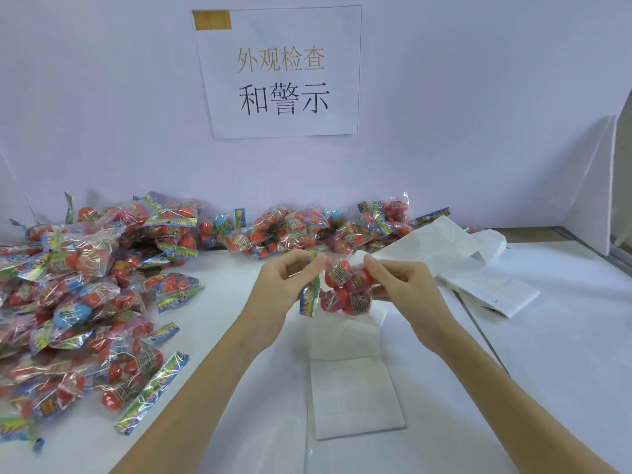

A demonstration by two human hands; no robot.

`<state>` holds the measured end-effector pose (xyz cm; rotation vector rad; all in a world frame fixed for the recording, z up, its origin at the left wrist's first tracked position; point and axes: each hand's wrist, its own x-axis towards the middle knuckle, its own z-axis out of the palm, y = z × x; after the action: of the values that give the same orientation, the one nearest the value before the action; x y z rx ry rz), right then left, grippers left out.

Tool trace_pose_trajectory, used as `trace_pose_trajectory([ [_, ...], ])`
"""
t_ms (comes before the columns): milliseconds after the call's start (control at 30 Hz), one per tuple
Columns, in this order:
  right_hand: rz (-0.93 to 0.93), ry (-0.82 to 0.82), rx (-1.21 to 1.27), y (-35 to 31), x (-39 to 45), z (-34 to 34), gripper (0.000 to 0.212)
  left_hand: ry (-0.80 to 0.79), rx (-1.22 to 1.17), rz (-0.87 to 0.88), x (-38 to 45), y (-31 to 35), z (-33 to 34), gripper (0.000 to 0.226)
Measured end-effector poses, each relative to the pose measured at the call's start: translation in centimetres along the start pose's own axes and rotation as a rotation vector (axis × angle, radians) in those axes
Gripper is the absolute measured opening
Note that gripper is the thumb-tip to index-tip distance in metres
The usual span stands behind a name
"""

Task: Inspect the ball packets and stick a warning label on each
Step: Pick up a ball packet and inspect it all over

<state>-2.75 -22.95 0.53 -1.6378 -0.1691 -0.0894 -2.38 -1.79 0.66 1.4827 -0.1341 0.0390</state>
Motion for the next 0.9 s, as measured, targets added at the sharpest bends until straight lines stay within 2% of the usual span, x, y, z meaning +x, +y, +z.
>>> trace_pose_trajectory([
  [167,0.049,-0.023,0.112,-0.52,-0.23,0.25,0.032,0.145,0.071,0.088,0.34,-0.44,0.16,0.012],
  [267,0.107,-0.189,0.179,-0.7,-0.3,0.2,0.041,0.202,0.065,0.127,0.44,-0.67,0.05,0.01],
  [333,0.096,-0.245,0.215,-0.56,-0.24,0.15,0.043,0.24,0.016,0.142,0.48,-0.51,-0.17,0.01],
  [400,0.068,-0.215,0.251,-0.33,-0.15,0.22,0.042,0.218,-0.051,0.112,0.45,-0.32,-0.33,0.015],
  [500,0.063,-0.132,0.33,-0.11,0.01,0.37,0.046,0.052,-0.09,0.038,0.22,-0.25,-0.04,0.027],
  [567,0.068,-0.1,0.361,-0.12,0.09,0.29,0.046,0.005,-0.014,0.06,0.04,-0.28,0.41,0.019],
  [667,0.094,-0.114,0.34,-0.1,0.12,0.1,0.037,0.08,0.021,0.124,0.18,-0.29,0.28,0.005],
  [833,0.137,-0.166,0.367,-0.62,0.01,0.38,0.038,0.158,0.048,0.162,0.41,-0.34,-0.34,0.006],
  [900,0.161,-0.175,0.389,-0.45,0.04,0.5,0.029,0.18,0.012,0.136,0.34,-0.43,-0.23,0.012],
])
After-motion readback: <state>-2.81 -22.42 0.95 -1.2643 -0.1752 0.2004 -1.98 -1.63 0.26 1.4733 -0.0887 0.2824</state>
